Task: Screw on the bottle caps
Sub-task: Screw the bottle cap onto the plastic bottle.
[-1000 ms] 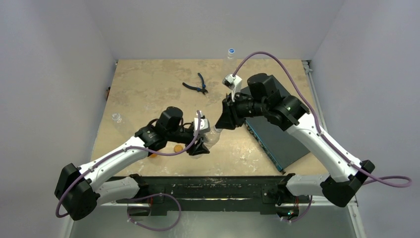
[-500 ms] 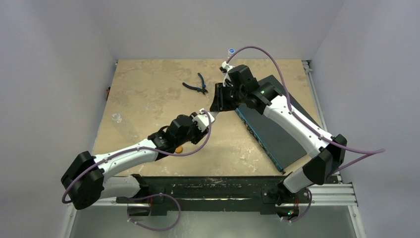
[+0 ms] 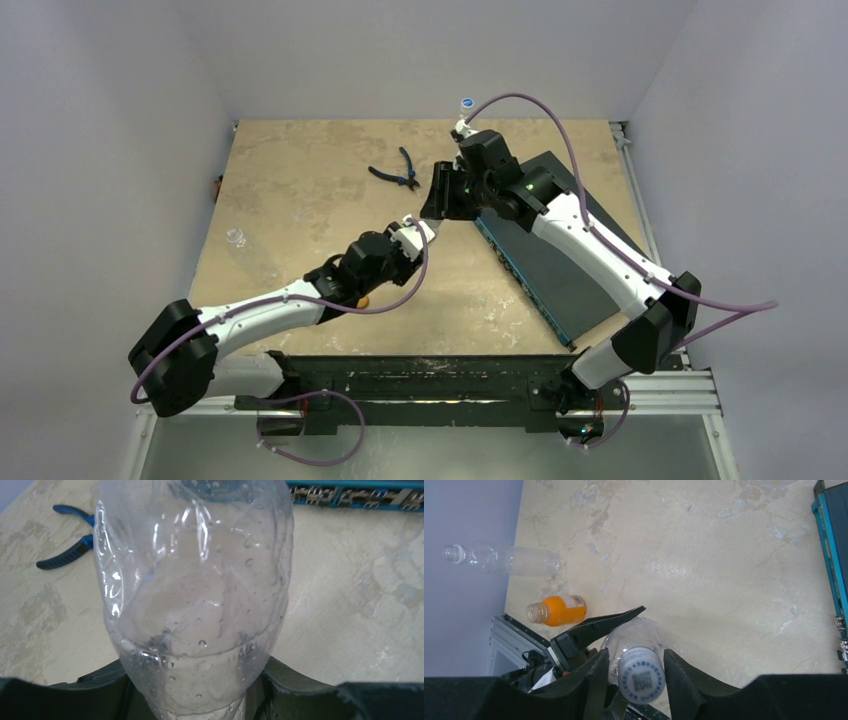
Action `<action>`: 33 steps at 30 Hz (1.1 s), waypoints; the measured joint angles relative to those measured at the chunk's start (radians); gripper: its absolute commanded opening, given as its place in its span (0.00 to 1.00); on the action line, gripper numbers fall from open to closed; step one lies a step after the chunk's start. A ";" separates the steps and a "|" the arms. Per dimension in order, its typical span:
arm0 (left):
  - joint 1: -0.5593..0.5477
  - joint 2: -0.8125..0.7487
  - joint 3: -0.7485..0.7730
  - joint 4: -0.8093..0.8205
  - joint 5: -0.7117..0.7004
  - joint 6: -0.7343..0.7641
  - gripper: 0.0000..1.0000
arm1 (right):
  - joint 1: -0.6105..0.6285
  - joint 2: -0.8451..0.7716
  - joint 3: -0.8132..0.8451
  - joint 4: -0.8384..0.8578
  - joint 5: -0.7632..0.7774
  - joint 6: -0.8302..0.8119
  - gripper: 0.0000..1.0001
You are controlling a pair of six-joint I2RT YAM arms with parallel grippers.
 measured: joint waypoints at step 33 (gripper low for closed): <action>0.180 -0.111 0.056 -0.073 1.072 -0.112 0.00 | -0.155 -0.436 -0.254 0.278 -0.604 -0.315 0.73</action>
